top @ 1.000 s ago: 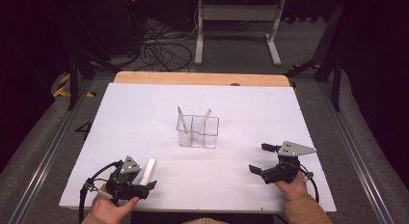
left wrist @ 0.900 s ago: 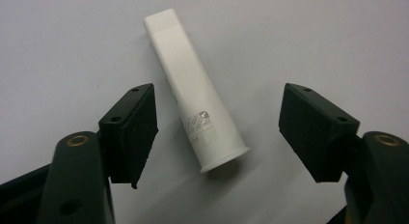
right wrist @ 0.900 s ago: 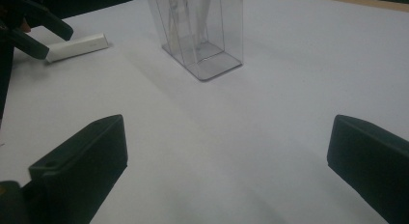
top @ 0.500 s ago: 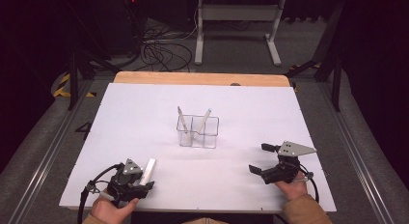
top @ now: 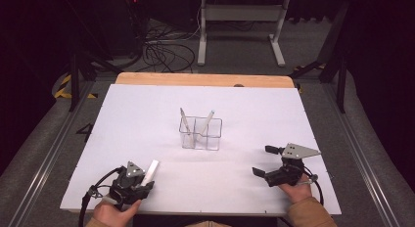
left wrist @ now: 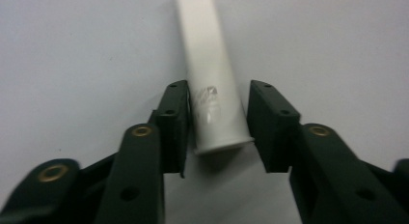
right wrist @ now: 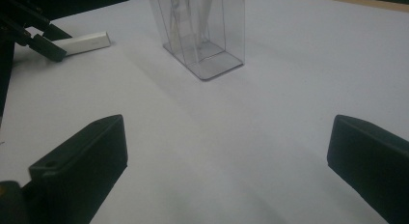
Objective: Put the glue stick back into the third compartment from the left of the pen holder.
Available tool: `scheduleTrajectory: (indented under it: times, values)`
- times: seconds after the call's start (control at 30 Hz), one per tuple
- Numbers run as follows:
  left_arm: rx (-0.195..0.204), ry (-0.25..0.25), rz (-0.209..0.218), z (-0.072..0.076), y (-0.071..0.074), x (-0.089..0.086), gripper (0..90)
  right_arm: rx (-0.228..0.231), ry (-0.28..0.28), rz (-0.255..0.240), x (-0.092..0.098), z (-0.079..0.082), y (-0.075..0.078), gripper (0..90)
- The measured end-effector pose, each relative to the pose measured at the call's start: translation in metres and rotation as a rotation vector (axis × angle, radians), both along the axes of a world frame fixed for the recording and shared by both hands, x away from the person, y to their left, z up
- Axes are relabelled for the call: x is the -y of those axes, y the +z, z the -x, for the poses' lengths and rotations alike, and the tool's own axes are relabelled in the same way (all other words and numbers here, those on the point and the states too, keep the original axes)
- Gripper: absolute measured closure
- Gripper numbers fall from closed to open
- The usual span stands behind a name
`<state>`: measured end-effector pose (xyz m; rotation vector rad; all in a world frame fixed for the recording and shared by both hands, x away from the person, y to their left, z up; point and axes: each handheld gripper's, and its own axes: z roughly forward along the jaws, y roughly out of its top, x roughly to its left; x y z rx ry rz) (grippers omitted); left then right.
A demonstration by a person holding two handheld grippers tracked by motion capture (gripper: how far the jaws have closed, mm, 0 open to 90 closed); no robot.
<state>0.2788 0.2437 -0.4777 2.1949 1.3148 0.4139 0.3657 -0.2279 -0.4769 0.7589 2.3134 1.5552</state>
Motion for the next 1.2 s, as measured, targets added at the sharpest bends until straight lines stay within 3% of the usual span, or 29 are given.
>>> scheduleTrajectory:
  times: [0.23, 0.43, 0.9, 1.2]
  values:
    - [-0.02, 0.004, 0.007, 0.0, 0.003, -0.001, 65.0, 0.001, 0.003, -0.001, 0.0, 0.0, 0.0, 0.8]
    - [0.034, -0.006, -0.002, 0.003, 0.013, -0.004, 66.8, 0.001, 0.004, 0.0, 0.0, 0.0, 0.0, 0.7]
    - [0.051, -0.042, 0.012, 0.004, 0.028, -0.007, 66.8, 0.001, 0.002, 0.002, 0.0, 0.0, 0.0, 0.8]
    - [0.07, -0.123, 0.011, 0.001, 0.043, -0.001, 66.7, 0.0, 0.001, -0.001, 0.0, 0.0, 0.0, 0.7]
